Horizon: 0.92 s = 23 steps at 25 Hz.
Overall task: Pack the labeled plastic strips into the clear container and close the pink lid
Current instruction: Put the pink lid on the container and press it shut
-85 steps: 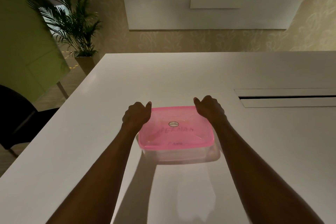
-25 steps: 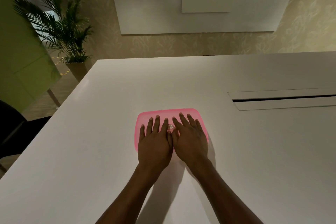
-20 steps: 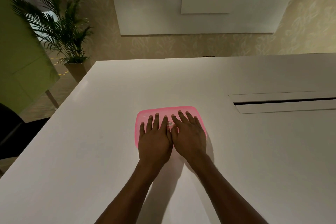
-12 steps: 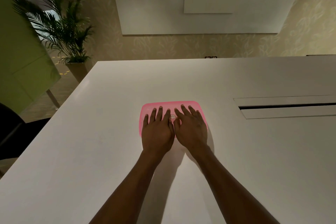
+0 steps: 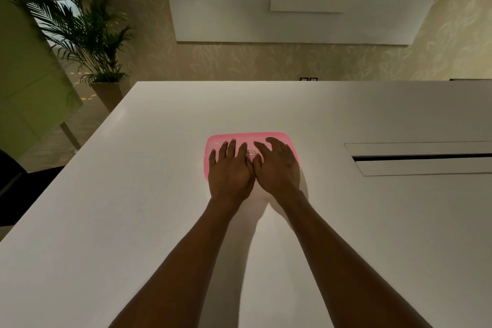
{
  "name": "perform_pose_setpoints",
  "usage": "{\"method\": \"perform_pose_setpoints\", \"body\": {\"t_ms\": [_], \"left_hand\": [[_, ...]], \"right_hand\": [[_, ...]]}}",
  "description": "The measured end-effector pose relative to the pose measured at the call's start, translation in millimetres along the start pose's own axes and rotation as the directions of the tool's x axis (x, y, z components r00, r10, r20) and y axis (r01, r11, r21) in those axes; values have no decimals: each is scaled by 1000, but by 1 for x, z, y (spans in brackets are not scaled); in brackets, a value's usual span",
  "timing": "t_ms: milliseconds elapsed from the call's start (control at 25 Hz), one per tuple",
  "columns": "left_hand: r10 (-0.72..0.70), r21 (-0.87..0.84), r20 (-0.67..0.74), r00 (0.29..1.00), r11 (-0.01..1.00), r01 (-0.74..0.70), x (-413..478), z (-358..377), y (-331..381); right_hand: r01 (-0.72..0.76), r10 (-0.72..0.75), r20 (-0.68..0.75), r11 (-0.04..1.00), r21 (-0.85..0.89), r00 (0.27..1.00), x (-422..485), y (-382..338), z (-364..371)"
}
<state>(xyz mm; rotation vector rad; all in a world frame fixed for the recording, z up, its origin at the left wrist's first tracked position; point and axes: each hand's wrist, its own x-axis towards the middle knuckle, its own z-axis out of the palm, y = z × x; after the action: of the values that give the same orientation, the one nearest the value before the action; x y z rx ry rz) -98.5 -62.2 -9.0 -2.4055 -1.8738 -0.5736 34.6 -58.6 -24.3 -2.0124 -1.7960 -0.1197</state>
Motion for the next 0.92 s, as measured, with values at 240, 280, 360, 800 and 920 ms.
{"method": "perform_pose_setpoints", "body": {"t_ms": [240,280,360,800,920], "left_hand": [[-2,51,-14,1000,999,3,-3,-11,2],[7,53,-12,1000,999,-7,-2,-13,2],[27,52,-25,999,998,-26,-2,-17,4],[83,159,46,996,983,-89,-18,-35,-4],[160,127,-30,987,980,-155,-24,-40,-8]], "right_hand": [[37,-34,-214,999,13,976,-3,2,4],[45,-38,-212,999,25,977,-3,2,4],[59,-50,-195,998,37,980,-3,3,2],[195,-218,-260,975,-109,941,-35,1,-10],[224,-265,-250,958,-181,931,-48,-2,-19]]}}
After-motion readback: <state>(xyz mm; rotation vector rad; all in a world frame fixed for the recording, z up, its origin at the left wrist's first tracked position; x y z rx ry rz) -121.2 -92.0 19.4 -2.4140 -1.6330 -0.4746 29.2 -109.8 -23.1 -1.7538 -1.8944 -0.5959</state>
